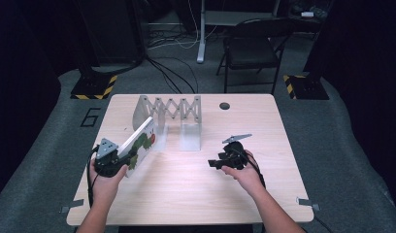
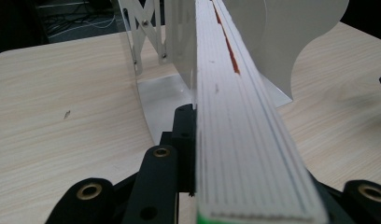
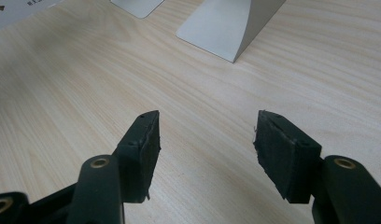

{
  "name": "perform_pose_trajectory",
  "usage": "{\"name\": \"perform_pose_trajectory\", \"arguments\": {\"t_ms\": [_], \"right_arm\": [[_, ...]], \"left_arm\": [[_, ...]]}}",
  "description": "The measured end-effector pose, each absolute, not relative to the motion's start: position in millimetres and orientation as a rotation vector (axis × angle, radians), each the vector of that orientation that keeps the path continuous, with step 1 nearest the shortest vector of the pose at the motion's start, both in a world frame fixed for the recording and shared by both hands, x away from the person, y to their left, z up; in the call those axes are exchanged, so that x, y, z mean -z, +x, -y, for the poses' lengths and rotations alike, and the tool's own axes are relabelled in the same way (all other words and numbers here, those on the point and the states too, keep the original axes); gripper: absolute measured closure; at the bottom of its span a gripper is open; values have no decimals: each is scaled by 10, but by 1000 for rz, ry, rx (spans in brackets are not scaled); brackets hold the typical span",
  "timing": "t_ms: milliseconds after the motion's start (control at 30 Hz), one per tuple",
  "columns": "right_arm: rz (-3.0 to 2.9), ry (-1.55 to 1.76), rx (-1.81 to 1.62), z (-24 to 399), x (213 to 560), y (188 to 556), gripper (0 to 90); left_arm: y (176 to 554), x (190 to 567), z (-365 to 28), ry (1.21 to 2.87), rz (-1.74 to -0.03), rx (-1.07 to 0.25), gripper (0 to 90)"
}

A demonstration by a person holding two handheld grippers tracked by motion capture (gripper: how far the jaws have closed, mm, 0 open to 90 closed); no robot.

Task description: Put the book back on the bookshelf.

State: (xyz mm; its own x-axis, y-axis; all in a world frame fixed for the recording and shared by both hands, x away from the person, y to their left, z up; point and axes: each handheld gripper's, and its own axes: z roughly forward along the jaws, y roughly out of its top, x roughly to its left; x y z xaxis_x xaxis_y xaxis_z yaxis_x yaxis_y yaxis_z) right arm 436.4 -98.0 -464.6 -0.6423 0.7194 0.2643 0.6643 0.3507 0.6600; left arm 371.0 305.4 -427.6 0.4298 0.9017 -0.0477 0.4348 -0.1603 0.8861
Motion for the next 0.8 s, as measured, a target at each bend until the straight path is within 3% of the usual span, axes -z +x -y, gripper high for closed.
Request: {"name": "perform_pose_trajectory", "arguments": {"t_ms": [800], "right_arm": [[-2516,1305,-1181,1002,4643,4360,402]], "left_arm": [[3771,4195,-2962,1732,-1207,-723,754]]}}
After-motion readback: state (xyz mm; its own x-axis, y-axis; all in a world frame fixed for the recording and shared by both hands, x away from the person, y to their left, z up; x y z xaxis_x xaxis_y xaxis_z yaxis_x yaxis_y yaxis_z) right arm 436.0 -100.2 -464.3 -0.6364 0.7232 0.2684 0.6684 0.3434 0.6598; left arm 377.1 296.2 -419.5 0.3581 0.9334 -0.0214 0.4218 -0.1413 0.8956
